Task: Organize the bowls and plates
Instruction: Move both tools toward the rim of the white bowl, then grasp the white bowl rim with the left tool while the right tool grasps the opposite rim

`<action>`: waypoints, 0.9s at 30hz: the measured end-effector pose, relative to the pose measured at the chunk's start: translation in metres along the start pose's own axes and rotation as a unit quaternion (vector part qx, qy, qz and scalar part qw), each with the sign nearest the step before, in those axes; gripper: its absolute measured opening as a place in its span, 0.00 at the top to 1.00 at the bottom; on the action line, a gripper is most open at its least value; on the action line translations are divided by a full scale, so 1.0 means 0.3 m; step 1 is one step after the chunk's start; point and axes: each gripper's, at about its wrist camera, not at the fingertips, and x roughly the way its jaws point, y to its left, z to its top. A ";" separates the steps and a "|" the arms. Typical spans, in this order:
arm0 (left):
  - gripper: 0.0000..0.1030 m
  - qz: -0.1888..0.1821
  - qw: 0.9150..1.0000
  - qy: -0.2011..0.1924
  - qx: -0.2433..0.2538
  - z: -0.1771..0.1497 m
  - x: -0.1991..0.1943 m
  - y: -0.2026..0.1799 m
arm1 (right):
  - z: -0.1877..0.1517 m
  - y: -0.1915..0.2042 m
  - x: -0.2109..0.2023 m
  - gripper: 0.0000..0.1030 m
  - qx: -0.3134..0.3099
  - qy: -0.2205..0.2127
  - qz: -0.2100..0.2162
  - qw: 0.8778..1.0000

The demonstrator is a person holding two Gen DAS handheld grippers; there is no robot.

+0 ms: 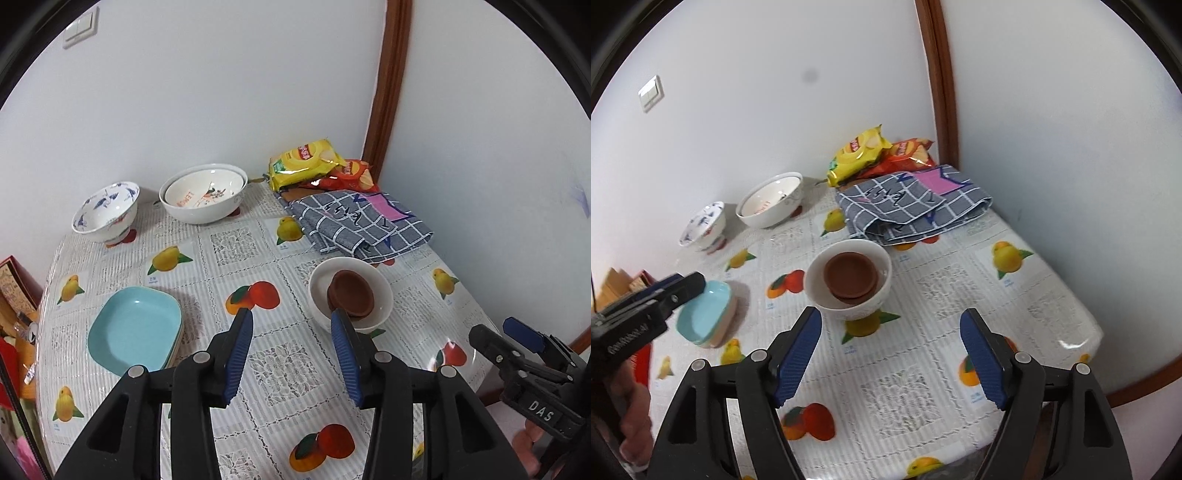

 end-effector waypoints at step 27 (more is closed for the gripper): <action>0.59 -0.021 0.990 0.139 -0.009 0.083 0.590 -0.021 | 0.118 -0.052 0.623 0.56 0.016 0.132 0.000 0.991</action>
